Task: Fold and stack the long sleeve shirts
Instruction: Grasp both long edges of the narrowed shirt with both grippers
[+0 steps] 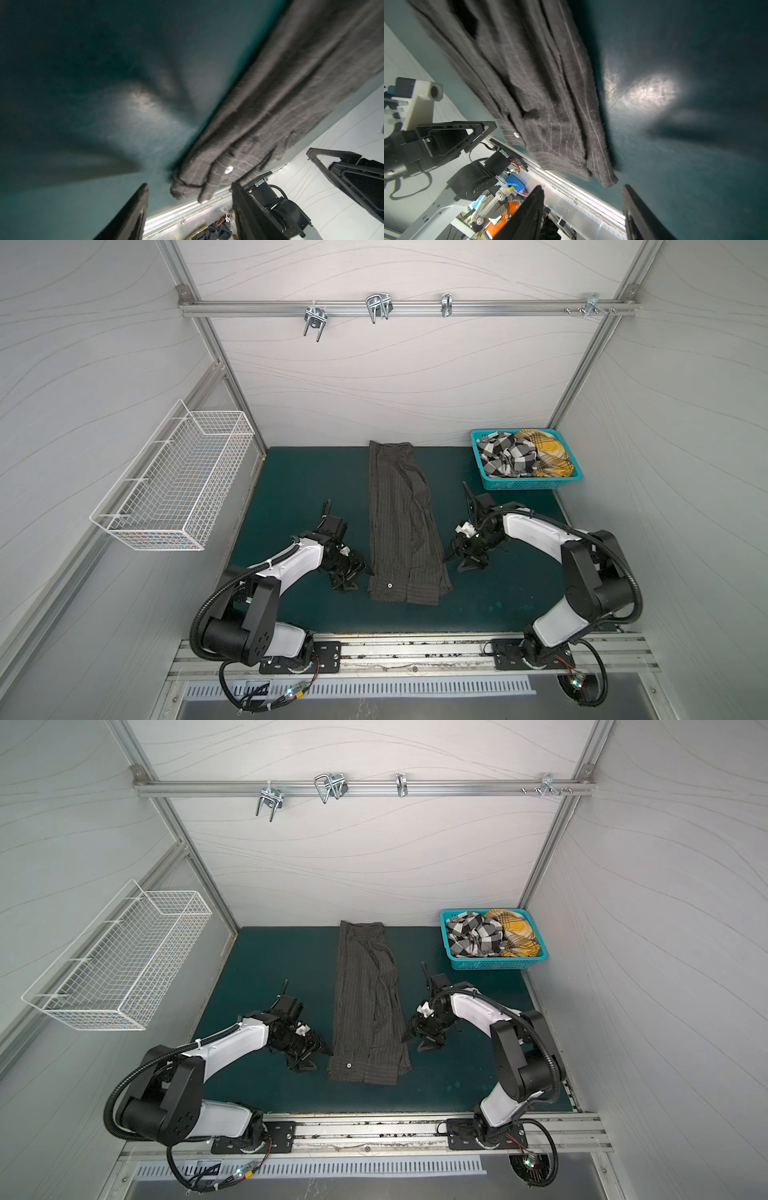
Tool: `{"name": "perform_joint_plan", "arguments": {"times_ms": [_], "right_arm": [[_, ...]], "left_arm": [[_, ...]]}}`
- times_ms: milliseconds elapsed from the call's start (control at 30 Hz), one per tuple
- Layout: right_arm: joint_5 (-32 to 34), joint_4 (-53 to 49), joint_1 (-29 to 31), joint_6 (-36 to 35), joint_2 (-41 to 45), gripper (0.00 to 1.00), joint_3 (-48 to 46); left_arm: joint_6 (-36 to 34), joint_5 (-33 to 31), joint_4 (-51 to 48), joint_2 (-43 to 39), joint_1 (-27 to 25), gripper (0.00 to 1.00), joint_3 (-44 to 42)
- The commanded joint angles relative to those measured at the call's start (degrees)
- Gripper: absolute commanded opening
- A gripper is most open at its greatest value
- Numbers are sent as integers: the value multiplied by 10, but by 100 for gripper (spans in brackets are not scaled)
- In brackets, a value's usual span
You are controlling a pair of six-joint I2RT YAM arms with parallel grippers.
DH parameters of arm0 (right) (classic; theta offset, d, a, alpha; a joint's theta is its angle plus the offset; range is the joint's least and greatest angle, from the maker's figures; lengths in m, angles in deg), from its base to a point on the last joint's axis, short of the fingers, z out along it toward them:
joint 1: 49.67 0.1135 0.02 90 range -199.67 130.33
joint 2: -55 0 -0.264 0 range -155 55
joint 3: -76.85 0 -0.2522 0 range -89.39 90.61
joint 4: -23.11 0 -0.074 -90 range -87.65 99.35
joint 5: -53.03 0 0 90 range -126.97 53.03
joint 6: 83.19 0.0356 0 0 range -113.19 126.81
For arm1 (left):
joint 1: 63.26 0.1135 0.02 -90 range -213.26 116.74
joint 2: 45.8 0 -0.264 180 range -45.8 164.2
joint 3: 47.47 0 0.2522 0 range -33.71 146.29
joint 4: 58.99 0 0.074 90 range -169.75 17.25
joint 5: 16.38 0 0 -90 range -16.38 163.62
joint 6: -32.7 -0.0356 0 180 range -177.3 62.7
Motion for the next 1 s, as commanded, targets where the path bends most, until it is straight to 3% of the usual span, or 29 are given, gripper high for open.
{"name": "perform_joint_plan", "arguments": {"times_ms": [0, 133, 400, 600, 800, 967], "right_arm": [[-12, 25, 19, 9, -19, 60, -6], [-10, 33, 28, 18, -34, 54, -16], [6, 21, 36, 23, -43, 53, -34], [-10, 24, 39, 35, -35, 56, -40], [-16, 40, 51, 45, -42, 50, -51], [-10, 56, 51, 47, -57, 38, -41]], "left_arm": [[10, 15, 27, 12, 0, 65, -11], [17, 23, 49, 25, -5, 65, -18], [19, 19, 55, 60, -26, 61, -8], [16, 22, 60, 80, -30, 48, -4], [15, 24, 71, 95, -31, 32, -6], [12, 27, 77, 109, -32, 23, -3]]}}
